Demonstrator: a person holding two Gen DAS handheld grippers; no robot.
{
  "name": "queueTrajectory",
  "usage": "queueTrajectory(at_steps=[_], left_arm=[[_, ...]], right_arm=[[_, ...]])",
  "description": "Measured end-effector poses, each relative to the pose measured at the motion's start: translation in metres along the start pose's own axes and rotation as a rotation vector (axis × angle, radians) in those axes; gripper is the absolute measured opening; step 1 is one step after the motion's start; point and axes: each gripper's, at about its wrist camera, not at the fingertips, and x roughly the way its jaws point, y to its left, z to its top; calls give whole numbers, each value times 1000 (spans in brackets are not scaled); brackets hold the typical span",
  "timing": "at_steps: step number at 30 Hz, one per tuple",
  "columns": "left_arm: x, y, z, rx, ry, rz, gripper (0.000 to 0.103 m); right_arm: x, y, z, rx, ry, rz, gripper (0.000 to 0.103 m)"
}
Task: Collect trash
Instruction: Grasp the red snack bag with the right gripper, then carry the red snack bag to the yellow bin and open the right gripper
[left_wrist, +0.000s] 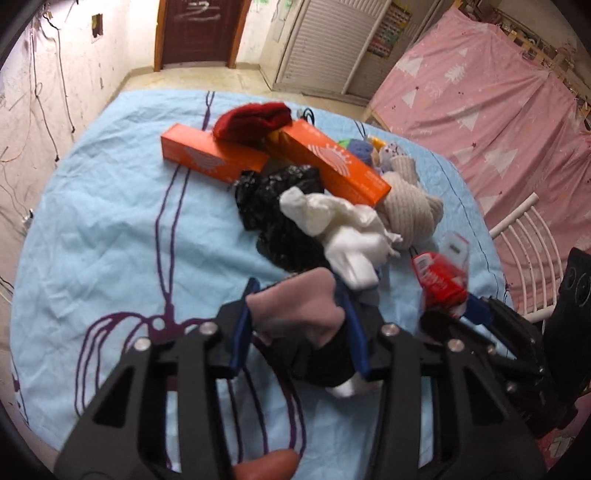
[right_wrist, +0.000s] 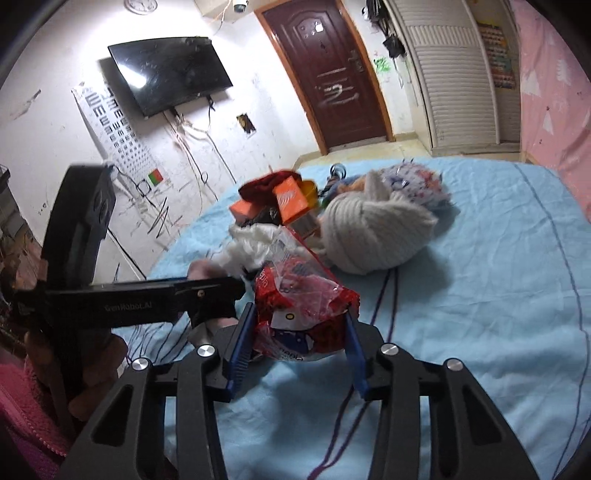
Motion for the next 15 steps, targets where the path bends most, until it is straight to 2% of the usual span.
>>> queueTrajectory(at_steps=[9,15], left_arm=[[-49,-15,8,70,-142,29,40],[-63,-56,29,152,-183,11,40]], right_arm=[[-34,-20,7,33,-106,-22,39],[-69,-49,11,70,-192,-81,39]])
